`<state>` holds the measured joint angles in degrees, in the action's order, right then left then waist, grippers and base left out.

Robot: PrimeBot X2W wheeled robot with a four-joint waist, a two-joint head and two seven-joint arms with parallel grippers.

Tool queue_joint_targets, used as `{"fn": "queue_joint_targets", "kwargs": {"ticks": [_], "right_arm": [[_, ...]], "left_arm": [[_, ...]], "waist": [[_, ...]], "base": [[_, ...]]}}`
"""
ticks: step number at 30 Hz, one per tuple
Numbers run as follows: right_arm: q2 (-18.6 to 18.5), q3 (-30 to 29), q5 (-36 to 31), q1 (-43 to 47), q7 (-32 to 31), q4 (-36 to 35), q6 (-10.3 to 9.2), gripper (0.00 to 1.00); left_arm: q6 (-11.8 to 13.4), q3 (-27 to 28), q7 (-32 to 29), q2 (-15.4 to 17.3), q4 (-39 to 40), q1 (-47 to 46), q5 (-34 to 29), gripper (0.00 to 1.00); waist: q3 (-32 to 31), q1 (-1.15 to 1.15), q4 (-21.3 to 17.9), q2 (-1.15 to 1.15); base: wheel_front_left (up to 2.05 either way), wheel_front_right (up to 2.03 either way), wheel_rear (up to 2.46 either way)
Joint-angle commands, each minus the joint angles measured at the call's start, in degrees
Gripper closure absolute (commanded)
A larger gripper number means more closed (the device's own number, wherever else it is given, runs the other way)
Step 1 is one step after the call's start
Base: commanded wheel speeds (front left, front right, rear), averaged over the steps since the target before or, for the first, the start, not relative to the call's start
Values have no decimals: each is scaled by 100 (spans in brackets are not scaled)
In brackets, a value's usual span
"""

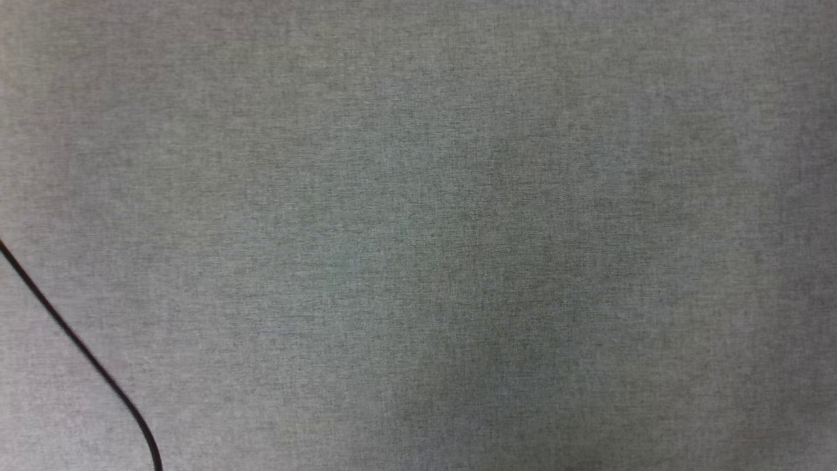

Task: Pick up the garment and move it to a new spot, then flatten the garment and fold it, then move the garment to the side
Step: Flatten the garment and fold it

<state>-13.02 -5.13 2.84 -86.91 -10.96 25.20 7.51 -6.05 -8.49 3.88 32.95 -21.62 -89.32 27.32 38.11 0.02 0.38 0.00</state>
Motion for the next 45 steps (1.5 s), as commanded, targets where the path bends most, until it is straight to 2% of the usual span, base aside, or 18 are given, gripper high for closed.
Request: {"fn": "queue_joint_targets", "kwargs": {"ticks": [1,7,13,18,21,29,33,45], "right_arm": [[-28,57,-32,152,82,107,-5,100],[-101,396,141,978,287,595,-4,100],[-346,931,609,2109,74,820,-5,100],[-613,1161,1131,3113,-245,708,-5,100],[-760,1285,1444,3716,-522,591,-5,100],[-899,1136,1918,5195,-1152,176,-6,100],[-981,1015,2148,5835,-1532,-60,-7,100],[-1241,627,2704,7582,-2761,-1267,-7,100]], "left_arm": [[-10,-19,124,-81,-131,189,6,100],[-72,-188,697,-312,-787,1267,168,100],[-102,-405,960,-388,-819,2781,244,100],[175,-532,1023,-277,-411,4058,42,100],[237,-675,836,-197,-147,4826,42,100],[501,-823,483,10,345,6630,157,100],[590,-798,21,192,626,7425,396,100],[952,-872,-1347,730,2203,9419,982,100]], "waist": [[-18,-2,21,0],[-323,-2,58,0],[-912,-2,47,0],[-1458,-2,98,0],[-1780,-2,97,0],[-2672,-2,37,0],[-3039,-2,13,0],[-3469,-2,15,0]], "base": [[0,0,0],[0,0,0],[0,0,0],[0,0,0],[0,0,0],[0,0,0],[0,0,0],[0,0,0]]}}
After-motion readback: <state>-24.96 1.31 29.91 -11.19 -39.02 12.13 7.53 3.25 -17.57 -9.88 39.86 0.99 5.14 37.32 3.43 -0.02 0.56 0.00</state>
